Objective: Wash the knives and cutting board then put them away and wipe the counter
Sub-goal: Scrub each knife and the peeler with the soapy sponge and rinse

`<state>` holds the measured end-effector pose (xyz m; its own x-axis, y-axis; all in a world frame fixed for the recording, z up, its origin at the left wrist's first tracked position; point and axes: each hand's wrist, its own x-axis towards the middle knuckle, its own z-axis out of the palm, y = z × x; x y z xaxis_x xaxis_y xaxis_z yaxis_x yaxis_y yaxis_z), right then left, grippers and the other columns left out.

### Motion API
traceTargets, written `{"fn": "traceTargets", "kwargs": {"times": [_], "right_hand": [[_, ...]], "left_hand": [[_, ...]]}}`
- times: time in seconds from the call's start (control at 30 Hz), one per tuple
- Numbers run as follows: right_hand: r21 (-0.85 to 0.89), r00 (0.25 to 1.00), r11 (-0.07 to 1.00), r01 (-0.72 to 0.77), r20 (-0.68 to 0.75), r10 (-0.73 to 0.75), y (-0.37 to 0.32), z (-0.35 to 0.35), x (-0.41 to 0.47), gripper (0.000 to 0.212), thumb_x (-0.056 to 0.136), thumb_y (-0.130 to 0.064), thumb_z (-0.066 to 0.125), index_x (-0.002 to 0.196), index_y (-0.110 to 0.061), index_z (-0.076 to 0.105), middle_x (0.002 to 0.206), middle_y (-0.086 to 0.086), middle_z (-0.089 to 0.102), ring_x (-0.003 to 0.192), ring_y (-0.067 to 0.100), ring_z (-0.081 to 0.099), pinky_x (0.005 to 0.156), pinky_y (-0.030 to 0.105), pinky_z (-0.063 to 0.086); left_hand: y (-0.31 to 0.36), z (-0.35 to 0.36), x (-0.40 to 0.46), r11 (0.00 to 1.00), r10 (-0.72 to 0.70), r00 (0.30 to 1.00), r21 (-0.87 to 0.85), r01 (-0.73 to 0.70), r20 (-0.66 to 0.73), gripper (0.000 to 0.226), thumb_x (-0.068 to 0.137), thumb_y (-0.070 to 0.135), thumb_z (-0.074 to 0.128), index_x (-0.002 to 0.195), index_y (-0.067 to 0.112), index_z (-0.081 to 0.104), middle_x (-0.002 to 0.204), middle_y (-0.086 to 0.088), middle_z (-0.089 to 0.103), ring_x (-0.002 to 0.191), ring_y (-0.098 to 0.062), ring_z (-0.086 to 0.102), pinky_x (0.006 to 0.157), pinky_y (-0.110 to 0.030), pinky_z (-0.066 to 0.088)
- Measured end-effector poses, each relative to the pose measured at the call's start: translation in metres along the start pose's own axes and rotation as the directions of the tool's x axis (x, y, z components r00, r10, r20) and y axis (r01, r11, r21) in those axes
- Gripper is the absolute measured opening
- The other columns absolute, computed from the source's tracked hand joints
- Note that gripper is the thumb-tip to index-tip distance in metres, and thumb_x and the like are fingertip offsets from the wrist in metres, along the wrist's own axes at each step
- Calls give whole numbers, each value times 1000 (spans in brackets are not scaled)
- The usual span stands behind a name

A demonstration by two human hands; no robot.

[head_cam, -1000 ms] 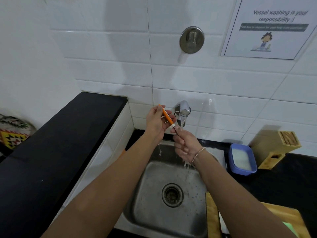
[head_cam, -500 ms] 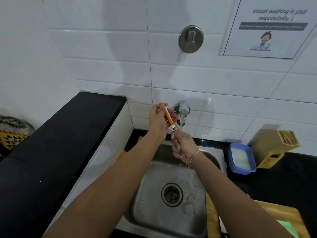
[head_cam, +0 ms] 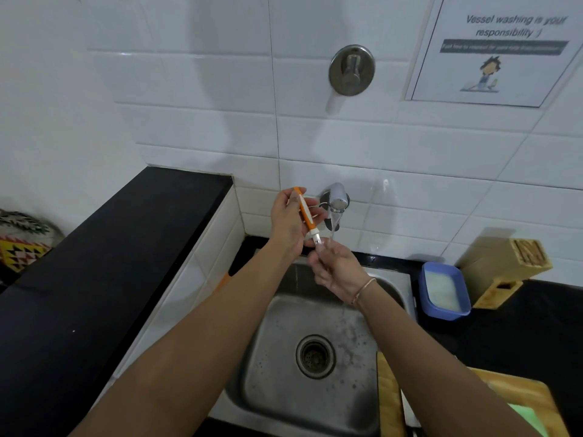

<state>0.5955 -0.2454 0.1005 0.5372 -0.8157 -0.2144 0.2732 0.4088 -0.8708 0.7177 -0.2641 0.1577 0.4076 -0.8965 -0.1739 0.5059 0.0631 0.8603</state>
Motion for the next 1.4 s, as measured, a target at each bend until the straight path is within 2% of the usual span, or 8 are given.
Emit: {"fn": "traceTargets", "kwargs": {"times": [0.23, 0.47, 0.7, 0.83, 0.97, 1.13, 1.27, 1.4], "right_hand": [[-248, 940, 967, 57, -313, -135, 4, 5, -1, 46, 106, -44, 39, 82, -11, 58, 47, 3, 37, 35, 14, 27, 36, 22, 24], [-86, 996, 992, 91, -2, -92, 22, -13, -3, 17, 107, -7, 41, 109, -4, 57, 73, 7, 60, 57, 14, 49, 56, 26, 42], [-224, 993, 972, 63, -80, -83, 35, -14, -12, 38, 109, -29, 35, 82, -7, 52, 46, 4, 36, 37, 14, 31, 42, 24, 34], [-311, 995, 947, 83, -24, -95, 42, -10, -13, 32, 109, -21, 39, 91, 0, 55, 65, 13, 58, 55, 20, 56, 58, 34, 51], [-304, 995, 948, 98, -2, -103, 48, -12, -10, 28, 106, -5, 41, 110, 16, 58, 96, 18, 65, 81, 13, 68, 78, 26, 57], [-410, 992, 909, 78, -59, -111, 59, -23, -7, 19, 105, -12, 49, 112, -13, 67, 115, 17, 70, 109, 26, 69, 93, 31, 56], [-447, 980, 889, 98, -112, -164, 52, -26, -11, 20, 105, -14, 48, 106, -14, 68, 96, 6, 72, 89, 12, 68, 82, 27, 56], [-417, 962, 900, 126, -171, -213, 36, -20, -12, 28, 106, -22, 46, 93, -7, 66, 58, 1, 55, 49, 12, 51, 55, 26, 47]], "left_hand": [[-6, 3, -7, 998, 17, 999, 62, -19, 33, 17, 110, 17, 42, 114, 9, 57, 80, -6, 69, 66, -16, 68, 61, -34, 59], [-17, -2, -10, 999, -9, 999, 37, 7, 40, 20, 110, 15, 41, 105, 9, 59, 73, -8, 66, 59, -17, 62, 57, -31, 56], [-34, 1, -19, 997, -81, 996, 2, 81, 38, 19, 111, 12, 37, 107, 7, 55, 62, -4, 62, 50, -16, 50, 50, -29, 43], [-37, -2, -19, 991, -127, 989, 41, 125, 71, 21, 110, 16, 38, 102, 12, 57, 67, -6, 59, 46, -14, 43, 42, -22, 34], [-31, -1, -22, 926, -245, 927, 352, 136, 285, 33, 105, 39, 47, 101, 10, 60, 65, -3, 55, 46, -12, 40, 41, -23, 32], [-28, -7, -29, 778, -303, 754, 608, -158, 583, 27, 98, 25, 52, 83, 7, 65, 62, -2, 52, 54, -12, 45, 52, -22, 38], [-23, -14, -28, 886, -301, 770, 463, 8, 563, 26, 87, 29, 54, 70, 9, 55, 63, -7, 49, 52, -13, 47, 49, -19, 42], [-20, -11, -14, 970, -231, 923, 143, 195, 307, 29, 99, 28, 47, 76, 12, 58, 62, -5, 51, 54, -18, 48, 63, -33, 47]]}}
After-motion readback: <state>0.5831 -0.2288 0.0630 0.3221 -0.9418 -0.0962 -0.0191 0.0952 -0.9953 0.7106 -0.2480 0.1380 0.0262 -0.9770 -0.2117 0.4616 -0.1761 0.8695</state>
